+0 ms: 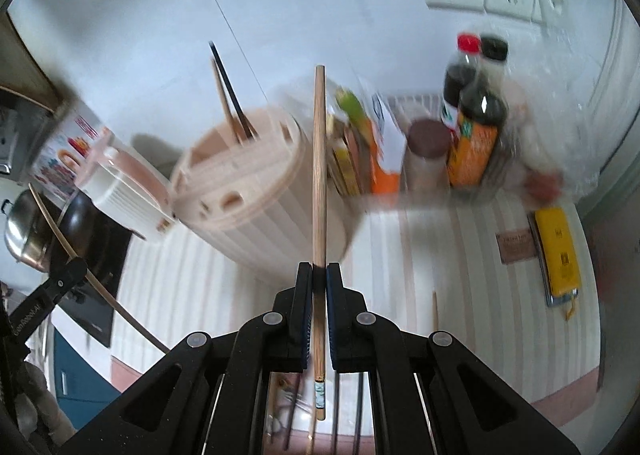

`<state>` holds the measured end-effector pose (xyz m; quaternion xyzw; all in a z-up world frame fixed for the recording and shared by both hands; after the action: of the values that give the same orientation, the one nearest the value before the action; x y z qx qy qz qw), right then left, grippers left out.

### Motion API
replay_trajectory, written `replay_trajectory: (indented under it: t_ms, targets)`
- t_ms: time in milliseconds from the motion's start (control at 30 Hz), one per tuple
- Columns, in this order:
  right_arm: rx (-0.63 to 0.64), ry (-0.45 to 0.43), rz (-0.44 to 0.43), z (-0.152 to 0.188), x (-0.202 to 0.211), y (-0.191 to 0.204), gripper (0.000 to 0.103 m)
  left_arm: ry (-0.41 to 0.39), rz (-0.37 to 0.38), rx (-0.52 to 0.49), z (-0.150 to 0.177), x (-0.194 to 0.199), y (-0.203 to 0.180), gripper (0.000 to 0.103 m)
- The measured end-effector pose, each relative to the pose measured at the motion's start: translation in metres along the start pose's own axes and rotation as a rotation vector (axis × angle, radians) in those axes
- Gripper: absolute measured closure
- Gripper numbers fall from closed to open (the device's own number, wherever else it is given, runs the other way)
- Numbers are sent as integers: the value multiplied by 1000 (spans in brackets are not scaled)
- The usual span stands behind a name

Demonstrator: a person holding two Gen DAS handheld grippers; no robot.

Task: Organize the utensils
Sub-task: 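Carry both wooden chopsticks up and release them into the beige holder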

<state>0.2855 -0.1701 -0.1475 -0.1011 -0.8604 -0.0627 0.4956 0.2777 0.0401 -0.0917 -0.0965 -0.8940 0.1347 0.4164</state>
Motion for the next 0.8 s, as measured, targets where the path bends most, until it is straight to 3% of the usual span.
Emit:
replay_trajectory:
  t_ms: [533,800]
  targets:
    - [-8,-211,-48,-135,47,38,96,-198,60,15,-113,37,-58,99]
    - [-97,-286,-120,-187,30,44,96,-237,34,41,-151,8,-67,99]
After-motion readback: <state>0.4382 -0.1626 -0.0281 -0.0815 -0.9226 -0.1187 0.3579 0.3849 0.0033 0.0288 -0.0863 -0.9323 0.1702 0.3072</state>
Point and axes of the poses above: each gripper's, at about its wrist camera, not at the fingertips, and x roughly against the way its jaws point, y to its left, z to its underside, the point moved 10 cm from there along -x, roughly the way its jaws point, and after that the axes turned 13 degrees about z, right-handed, at the moved point
